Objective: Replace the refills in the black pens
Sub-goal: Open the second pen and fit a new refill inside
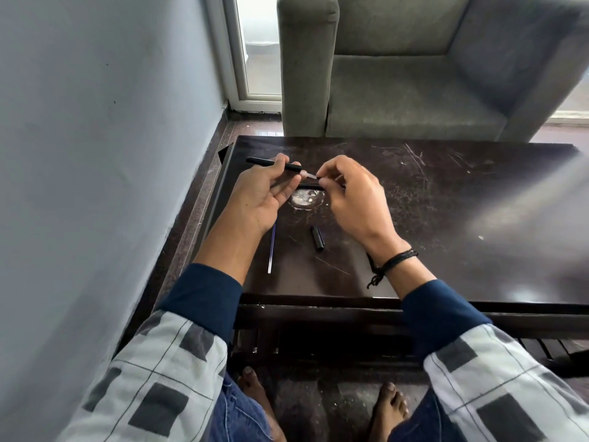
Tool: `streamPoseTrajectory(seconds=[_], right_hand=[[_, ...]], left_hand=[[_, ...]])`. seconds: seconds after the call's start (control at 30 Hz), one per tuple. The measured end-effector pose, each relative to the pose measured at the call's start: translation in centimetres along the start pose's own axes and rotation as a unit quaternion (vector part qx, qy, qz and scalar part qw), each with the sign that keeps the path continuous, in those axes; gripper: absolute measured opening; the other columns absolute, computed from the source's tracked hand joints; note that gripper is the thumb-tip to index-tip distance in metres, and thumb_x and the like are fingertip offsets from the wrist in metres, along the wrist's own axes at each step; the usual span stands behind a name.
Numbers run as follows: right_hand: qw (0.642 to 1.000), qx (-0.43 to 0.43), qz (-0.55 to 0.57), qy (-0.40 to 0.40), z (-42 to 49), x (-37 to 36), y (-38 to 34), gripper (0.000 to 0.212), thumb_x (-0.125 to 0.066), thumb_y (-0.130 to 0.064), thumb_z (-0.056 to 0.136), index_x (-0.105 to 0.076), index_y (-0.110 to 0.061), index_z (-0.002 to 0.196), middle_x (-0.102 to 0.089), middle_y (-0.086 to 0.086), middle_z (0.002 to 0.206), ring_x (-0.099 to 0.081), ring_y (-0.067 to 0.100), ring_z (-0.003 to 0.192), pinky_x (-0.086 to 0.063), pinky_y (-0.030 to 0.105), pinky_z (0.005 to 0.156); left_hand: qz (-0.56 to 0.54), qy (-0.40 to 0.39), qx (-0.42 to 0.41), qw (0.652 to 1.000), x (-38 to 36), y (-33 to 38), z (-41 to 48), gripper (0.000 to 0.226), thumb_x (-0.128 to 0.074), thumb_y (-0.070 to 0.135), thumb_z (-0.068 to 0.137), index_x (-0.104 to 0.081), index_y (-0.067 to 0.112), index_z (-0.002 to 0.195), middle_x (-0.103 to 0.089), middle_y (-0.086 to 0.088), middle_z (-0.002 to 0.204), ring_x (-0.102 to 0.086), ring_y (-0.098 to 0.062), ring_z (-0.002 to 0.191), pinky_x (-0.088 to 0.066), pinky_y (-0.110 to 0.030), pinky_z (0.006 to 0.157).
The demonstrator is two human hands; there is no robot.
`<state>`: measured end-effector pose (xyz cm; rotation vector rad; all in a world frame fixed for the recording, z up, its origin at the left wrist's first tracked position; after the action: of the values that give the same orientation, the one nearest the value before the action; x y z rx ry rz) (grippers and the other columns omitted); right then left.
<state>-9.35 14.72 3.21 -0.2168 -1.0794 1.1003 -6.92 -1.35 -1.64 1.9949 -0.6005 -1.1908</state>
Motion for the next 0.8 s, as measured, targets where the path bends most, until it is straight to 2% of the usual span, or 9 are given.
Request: streamPoseTrajectory(seconds=[0.17, 0.33, 0.5, 0.63, 0.7, 0.8], right_hand=[[0.998, -0.049, -0.03, 0.015, -0.1, 0.5, 1.1, 0.011, -0.062, -0.009, 0.094, -0.066, -0.018, 0.099, -0.067, -0.009, 0.1, -0.059, 0.01, 0.088, -0.048, 0.034, 0.081], [0.998, -0.039, -0.047, -0.004, -0.4, 0.1, 0.7, 0.01, -0.061, -0.008, 0.094, -0.065, -0.016, 0.099, -0.067, -0.004, 0.102, -0.061, 0.018, 0.091, -0.051, 0.039, 0.08], [0.998, -0.035, -0.041, -0.012, -0.5, -0.2, 0.5, 0.007, -0.066, -0.011, 0.094, -0.066, -0.016, 0.098, -0.065, -0.005, 0.097, -0.06, 0.014, 0.084, -0.054, 0.041, 0.077], [0.998, -0.037, -0.045, -0.018, -0.4, -0.1, 0.6, 0.008, -0.071, -0.022, 0.092, -0.066, -0.019, 0.098, -0.065, -0.007, 0.091, -0.06, 0.013, 0.081, -0.054, 0.041, 0.077], [0.997, -0.04, -0.063, -0.016, -0.2, 0.2, 0.8, 0.016, -0.075, -0.034, 0.088, -0.066, -0.023, 0.097, -0.065, -0.01, 0.089, -0.061, 0.011, 0.081, -0.051, 0.037, 0.081], [0.991, -0.06, -0.111, -0.04, -0.2, 0.2, 1.4, 0.017, -0.073, -0.04, 0.088, -0.068, -0.029, 0.099, -0.067, -0.012, 0.092, -0.06, 0.007, 0.089, -0.033, 0.032, 0.089]], left_hand=[[0.01, -0.025, 0.017, 0.999, -0.6, -0.5, -0.1, 0.007, -0.062, 0.01, 0.097, -0.064, 0.004, 0.096, -0.074, -0.016, 0.09, -0.076, -0.027, 0.081, -0.062, -0.029, 0.071], [0.024, -0.035, 0.015, 0.999, -0.9, -0.8, -0.3, 0.007, -0.06, 0.008, 0.097, -0.064, 0.002, 0.095, -0.073, -0.017, 0.09, -0.075, -0.027, 0.082, -0.063, -0.031, 0.073], [0.074, -0.051, 0.016, 0.996, -1.6, -1.5, -0.5, 0.008, -0.06, 0.004, 0.097, -0.063, 0.0, 0.103, -0.072, -0.019, 0.095, -0.074, -0.027, 0.082, -0.063, -0.032, 0.072], [0.064, -0.027, 0.007, 0.998, -1.1, -1.5, -0.4, 0.007, -0.06, 0.001, 0.096, -0.062, -0.002, 0.101, -0.071, -0.02, 0.093, -0.074, -0.028, 0.081, -0.063, -0.033, 0.072], [0.053, -0.014, 0.001, 0.999, -0.8, -1.1, -0.1, 0.005, -0.06, 0.0, 0.096, -0.062, -0.003, 0.099, -0.07, -0.021, 0.093, -0.076, -0.026, 0.076, -0.063, -0.034, 0.071], [0.043, -0.002, -0.006, 0.999, -0.4, -0.6, 0.0, 0.004, -0.058, 0.0, 0.097, -0.061, 0.0, 0.094, -0.07, -0.018, 0.088, -0.075, -0.02, 0.067, -0.063, -0.033, 0.071]])
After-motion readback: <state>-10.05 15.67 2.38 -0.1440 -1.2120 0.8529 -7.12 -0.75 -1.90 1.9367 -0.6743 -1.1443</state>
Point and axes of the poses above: each hand's wrist, its own z-axis towards the middle knuckle, its own x-axis out of the back of the hand, y = z × x, the point moved 8 cm from there along z, towards the middle knuckle
